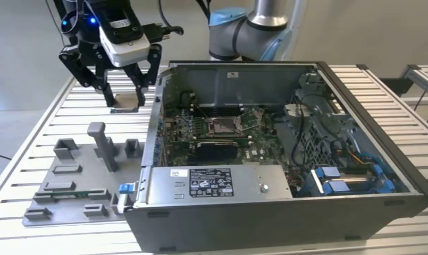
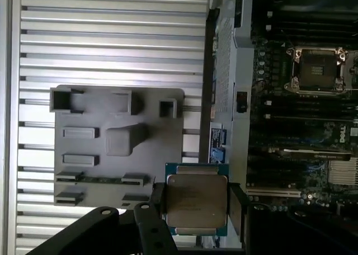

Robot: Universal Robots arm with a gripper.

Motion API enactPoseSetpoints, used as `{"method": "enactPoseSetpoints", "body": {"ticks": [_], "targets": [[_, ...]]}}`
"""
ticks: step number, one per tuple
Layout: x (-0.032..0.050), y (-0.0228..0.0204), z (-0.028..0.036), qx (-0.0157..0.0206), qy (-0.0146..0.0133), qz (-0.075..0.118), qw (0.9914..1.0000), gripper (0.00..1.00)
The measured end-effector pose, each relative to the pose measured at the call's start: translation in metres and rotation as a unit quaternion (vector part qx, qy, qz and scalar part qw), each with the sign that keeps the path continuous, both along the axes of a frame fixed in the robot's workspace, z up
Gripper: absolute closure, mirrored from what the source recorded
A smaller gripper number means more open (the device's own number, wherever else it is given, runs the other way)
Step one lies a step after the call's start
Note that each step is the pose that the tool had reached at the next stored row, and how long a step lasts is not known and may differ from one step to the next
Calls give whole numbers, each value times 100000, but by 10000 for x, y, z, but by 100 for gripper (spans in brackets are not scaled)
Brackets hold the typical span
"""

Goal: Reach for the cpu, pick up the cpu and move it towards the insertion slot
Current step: 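Pick up the cpu and move it towards the insertion slot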

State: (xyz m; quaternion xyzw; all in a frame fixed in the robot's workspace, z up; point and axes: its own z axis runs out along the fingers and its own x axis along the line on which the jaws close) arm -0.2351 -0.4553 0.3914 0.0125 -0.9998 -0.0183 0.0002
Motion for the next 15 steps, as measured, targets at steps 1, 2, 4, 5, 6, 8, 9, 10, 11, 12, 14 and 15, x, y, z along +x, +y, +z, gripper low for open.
{"method": "enactPoseSetpoints", "body": {"ticks": [1, 2, 4, 5, 6, 8, 9, 10, 11, 12, 14, 15], "targets": [[23, 0, 0, 1, 0, -1, 100000, 100], [49, 0, 0, -2, 1, -2, 100000, 100], [98, 0, 0, -1, 1, -1, 100000, 100], [128, 0, 0, 1, -1, -3, 100000, 100], [159, 0, 0, 0, -1, 1, 100000, 100], [223, 0, 0, -4, 0, 1, 100000, 100], [254, 0, 0, 3, -4, -2, 100000, 100], [289, 0, 0, 2, -2, -5, 100000, 100], [324, 0, 0, 3, -5, -4, 100000, 100], [359, 0, 0, 1, -1, 0, 100000, 100], [423, 0, 0, 3, -3, -5, 100000, 100], [452, 0, 0, -1, -2, -4, 100000, 100]]}}
